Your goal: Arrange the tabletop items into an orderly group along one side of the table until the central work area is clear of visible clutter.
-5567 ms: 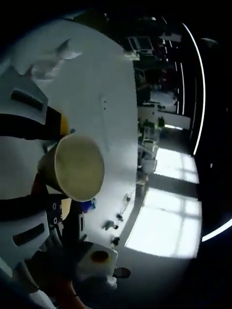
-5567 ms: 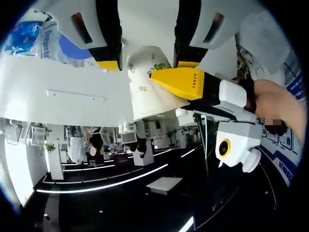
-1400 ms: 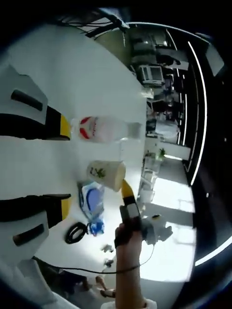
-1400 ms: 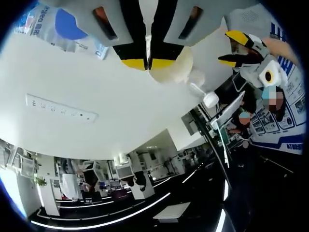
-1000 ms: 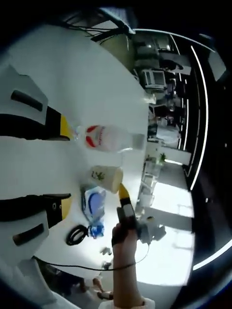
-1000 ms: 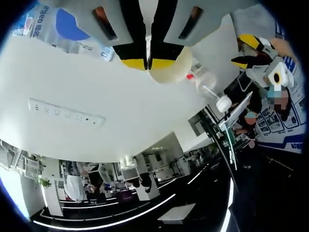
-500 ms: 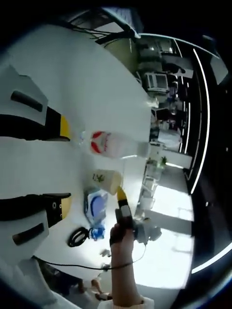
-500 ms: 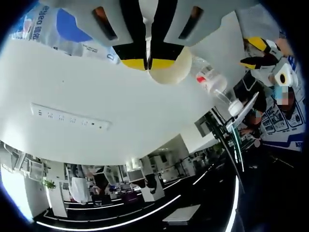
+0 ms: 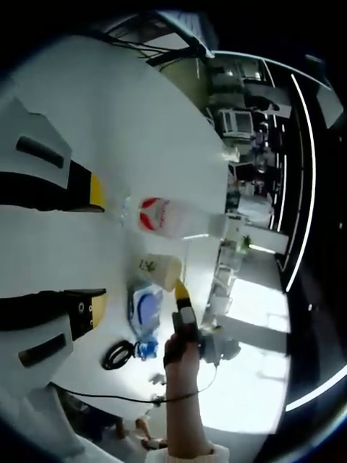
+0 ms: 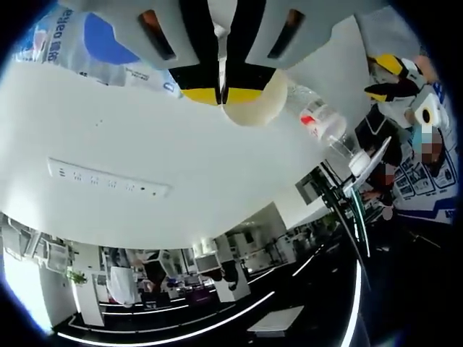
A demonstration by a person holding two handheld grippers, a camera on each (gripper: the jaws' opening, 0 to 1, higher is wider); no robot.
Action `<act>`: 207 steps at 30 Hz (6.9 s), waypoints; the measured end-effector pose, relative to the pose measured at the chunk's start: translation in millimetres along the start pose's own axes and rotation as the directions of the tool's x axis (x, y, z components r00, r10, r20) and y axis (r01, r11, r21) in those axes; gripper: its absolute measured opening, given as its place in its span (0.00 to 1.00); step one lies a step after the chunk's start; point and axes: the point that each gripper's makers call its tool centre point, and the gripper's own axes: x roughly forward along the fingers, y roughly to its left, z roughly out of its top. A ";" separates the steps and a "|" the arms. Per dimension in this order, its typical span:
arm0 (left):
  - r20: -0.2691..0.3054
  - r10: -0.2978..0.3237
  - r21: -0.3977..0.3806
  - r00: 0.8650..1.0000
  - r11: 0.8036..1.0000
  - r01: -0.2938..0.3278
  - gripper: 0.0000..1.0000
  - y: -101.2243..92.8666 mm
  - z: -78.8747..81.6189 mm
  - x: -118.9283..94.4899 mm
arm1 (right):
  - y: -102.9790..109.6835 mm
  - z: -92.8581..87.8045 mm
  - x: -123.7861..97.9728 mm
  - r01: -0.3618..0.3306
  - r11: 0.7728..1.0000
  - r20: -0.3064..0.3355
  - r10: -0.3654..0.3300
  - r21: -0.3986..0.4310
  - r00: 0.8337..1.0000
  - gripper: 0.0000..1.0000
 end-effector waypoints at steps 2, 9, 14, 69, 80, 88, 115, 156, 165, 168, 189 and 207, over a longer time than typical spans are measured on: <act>0.002 -0.001 -0.002 1.000 1.000 0.001 0.39 -0.6 -0.3 -0.7 | 0.2 -1.5 -0.5 0.001 1.000 -0.004 -0.001 -0.002 1.000 0.00; 0.001 0.001 -0.003 1.000 1.000 -0.001 0.39 -0.8 -1.4 -1.8 | -3.3 -6.2 -0.9 0.007 1.000 -0.016 -0.008 -0.012 1.000 0.00; 0.000 0.000 -0.001 1.000 1.000 0.000 0.39 -1.8 -1.7 -1.8 | -4.6 -7.4 -1.4 0.011 1.000 -0.018 -0.011 -0.018 1.000 0.00; -0.005 0.075 -0.073 0.997 0.995 -0.075 0.91 14.5 2.0 -0.5 | 3.7 10.5 -27.2 0.051 0.996 0.121 -0.042 -0.079 0.992 0.61; -0.017 0.059 -0.045 0.998 0.997 -0.060 0.90 11.7 7.0 5.4 | 8.1 4.1 -50.1 0.051 0.997 0.138 -0.043 -0.057 0.989 0.60; -0.020 0.058 -0.029 0.998 0.998 -0.058 0.89 16.0 13.4 7.8 | 4.8 -8.2 -66.2 0.065 0.997 0.145 -0.059 -0.031 0.988 0.60; -0.012 -0.006 0.037 1.000 0.999 0.006 0.84 6.0 53.3 38.6 | 5.3 -55.4 -121.2 0.113 0.989 0.181 -0.130 0.101 0.975 0.58; -0.018 -0.025 0.054 1.000 0.998 0.026 0.80 5.0 84.2 75.8 | -7.3 -99.7 -170.5 0.189 0.953 0.199 -0.238 0.236 0.951 0.53; -0.014 -0.008 0.047 1.000 0.999 0.008 0.66 11.7 82.9 85.6 | -15.2 -104.6 -180.2 0.206 0.944 0.199 -0.260 0.256 0.945 0.52; 0.000 0.002 0.035 1.000 0.999 -0.002 0.61 16.5 85.4 89.5 | -18.6 -108.6 -184.3 0.216 0.939 0.195 -0.272 0.269 0.942 0.51; 0.040 0.039 0.056 0.998 0.998 -0.042 0.35 29.7 91.3 98.5 | -29.0 -127.2 -198.4 0.241 0.904 0.190 -0.322 0.353 0.928 0.46; 0.026 0.028 0.040 0.999 0.999 -0.029 0.33 26.5 98.9 109.3 | -30.5 -132.5 -206.6 0.247 0.887 0.202 -0.344 0.389 0.917 0.46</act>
